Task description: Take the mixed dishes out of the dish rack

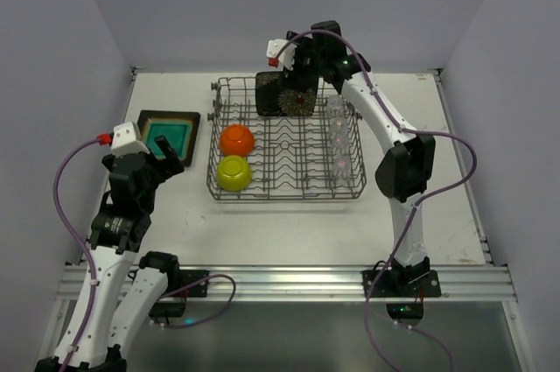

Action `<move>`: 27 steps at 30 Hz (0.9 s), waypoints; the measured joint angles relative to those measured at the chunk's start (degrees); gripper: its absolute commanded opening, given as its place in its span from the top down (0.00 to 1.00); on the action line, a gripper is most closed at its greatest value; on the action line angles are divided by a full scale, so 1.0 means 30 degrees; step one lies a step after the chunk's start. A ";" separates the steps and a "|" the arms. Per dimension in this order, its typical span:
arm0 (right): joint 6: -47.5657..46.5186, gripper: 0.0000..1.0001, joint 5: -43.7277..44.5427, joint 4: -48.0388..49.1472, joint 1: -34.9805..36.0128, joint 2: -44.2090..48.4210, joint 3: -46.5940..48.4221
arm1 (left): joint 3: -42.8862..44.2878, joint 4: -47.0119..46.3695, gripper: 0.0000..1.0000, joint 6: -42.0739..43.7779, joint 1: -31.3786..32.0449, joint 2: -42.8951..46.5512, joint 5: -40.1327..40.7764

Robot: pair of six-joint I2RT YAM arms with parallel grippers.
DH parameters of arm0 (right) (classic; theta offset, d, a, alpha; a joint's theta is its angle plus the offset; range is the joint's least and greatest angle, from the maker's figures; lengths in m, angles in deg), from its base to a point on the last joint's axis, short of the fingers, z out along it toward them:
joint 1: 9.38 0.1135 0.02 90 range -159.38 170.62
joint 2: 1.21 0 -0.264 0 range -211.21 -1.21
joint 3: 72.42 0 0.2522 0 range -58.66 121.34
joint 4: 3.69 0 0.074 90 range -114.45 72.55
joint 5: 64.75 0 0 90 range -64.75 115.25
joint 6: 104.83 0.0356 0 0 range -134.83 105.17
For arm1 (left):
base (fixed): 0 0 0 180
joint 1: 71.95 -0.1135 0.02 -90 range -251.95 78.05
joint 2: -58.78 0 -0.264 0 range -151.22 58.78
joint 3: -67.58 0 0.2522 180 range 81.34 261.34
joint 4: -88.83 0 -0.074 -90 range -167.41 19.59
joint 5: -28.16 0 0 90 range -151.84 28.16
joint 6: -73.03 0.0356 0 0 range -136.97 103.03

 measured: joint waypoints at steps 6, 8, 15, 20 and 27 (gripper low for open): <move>-0.0219 0.06 -0.0838 0.0109 0.0036 -0.0430 0.0117 | 0.0000 0.0000 0.00 0.0000 0.0240 -0.0022 -0.0138; -0.0357 0.07 -0.0809 0.0532 0.0036 -0.0576 0.0117 | 0.0000 0.0000 0.00 0.0000 0.0306 -0.0022 -0.0175; -0.0874 0.11 -0.0758 0.2288 0.0036 -0.1676 0.0080 | 0.0000 0.0000 0.00 0.0007 0.0495 0.0007 -0.0233; -0.1392 0.32 -0.0619 0.3621 0.0036 -0.2375 -0.0277 | -0.0029 0.0007 0.00 0.0007 0.0539 0.0189 -0.0226; -0.2302 0.40 -0.0386 0.5042 0.0015 -0.2820 -0.1282 | -0.0051 0.0007 0.00 0.0007 0.0656 0.0219 -0.0226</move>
